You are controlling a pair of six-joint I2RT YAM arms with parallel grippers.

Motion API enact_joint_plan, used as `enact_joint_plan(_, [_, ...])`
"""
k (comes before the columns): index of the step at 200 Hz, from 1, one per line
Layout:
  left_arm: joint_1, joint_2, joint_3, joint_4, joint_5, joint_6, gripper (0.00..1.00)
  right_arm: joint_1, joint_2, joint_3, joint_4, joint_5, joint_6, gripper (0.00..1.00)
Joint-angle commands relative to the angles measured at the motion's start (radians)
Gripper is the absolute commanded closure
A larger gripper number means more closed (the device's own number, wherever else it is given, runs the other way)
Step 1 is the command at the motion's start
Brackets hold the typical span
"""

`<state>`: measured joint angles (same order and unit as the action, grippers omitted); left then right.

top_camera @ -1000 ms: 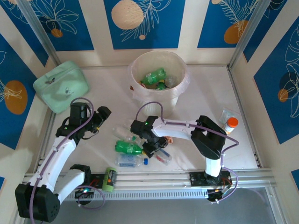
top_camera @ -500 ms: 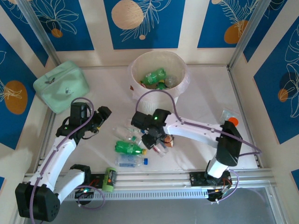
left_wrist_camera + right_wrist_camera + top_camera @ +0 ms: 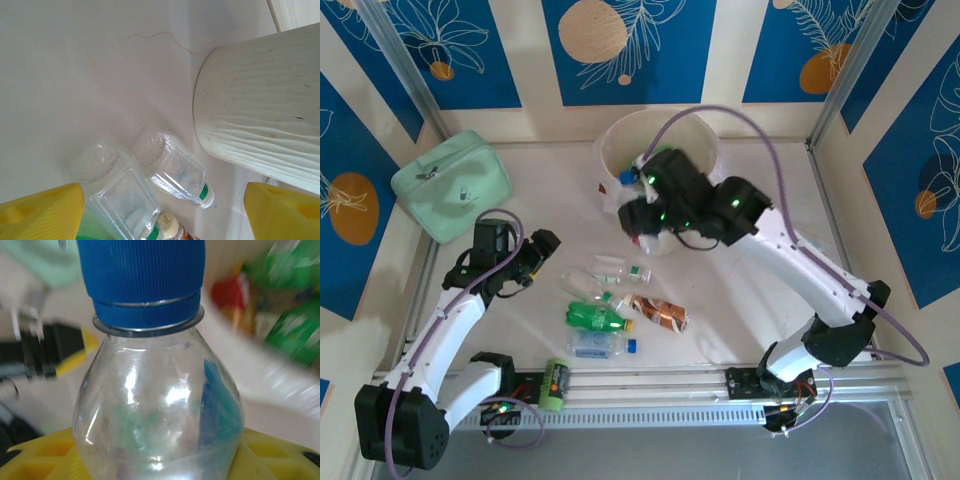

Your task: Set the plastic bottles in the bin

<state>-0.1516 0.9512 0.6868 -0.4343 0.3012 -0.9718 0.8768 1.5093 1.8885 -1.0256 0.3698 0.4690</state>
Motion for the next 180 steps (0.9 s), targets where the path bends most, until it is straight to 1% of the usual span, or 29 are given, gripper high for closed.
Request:
enact_joint_plan(1, [0.011,-0.006,-0.011,-0.024,0.017,-0.003,0.18,-0.105,0.017,0.121,0.057,-0.025,0.035,0.44])
enact_joint_plan(11, [0.01,-0.01,-0.019,-0.029,0.016,-0.004,0.18,-0.157,0.047,0.165,0.047,-0.03,0.051,0.44])
enact_joint_plan(29, [0.009,-0.019,-0.039,-0.029,0.018,-0.011,0.18,-0.239,0.09,0.214,0.056,-0.081,0.073,0.44])
enact_joint_plan(47, [0.009,-0.028,-0.06,-0.021,0.026,-0.022,0.18,-0.3,0.141,0.261,0.059,-0.132,0.085,0.41])
enact_joint_plan(62, [0.009,-0.029,-0.065,-0.022,0.03,-0.022,0.18,-0.332,0.191,0.322,0.039,-0.158,0.085,0.35])
enact_joint_plan(77, [0.009,-0.029,-0.063,-0.022,0.032,-0.022,0.17,-0.35,0.241,0.388,-0.001,-0.16,0.081,0.25])
enact_joint_plan(84, [0.01,-0.03,-0.063,-0.021,0.032,-0.021,0.17,-0.354,0.257,0.415,-0.019,-0.158,0.077,0.22])
enact_joint_plan(97, [0.01,-0.029,-0.064,-0.02,0.036,-0.024,0.16,-0.357,0.272,0.445,-0.044,-0.156,0.073,0.18])
enact_joint_plan(112, [0.008,-0.027,-0.066,-0.016,0.037,-0.032,0.16,-0.35,0.26,0.437,-0.046,-0.157,0.068,0.18])
enact_joint_plan(129, [0.005,-0.023,-0.073,-0.012,0.039,-0.042,0.16,-0.324,0.211,0.381,-0.027,-0.145,0.055,0.18])
enact_joint_plan(149, [-0.005,-0.019,-0.077,-0.028,0.027,-0.051,0.17,-0.249,0.117,0.26,0.018,-0.099,0.022,0.17])
enact_joint_plan(180, [-0.042,-0.007,-0.078,-0.046,0.005,-0.074,0.17,-0.094,-0.039,0.024,0.091,-0.037,-0.004,0.17])
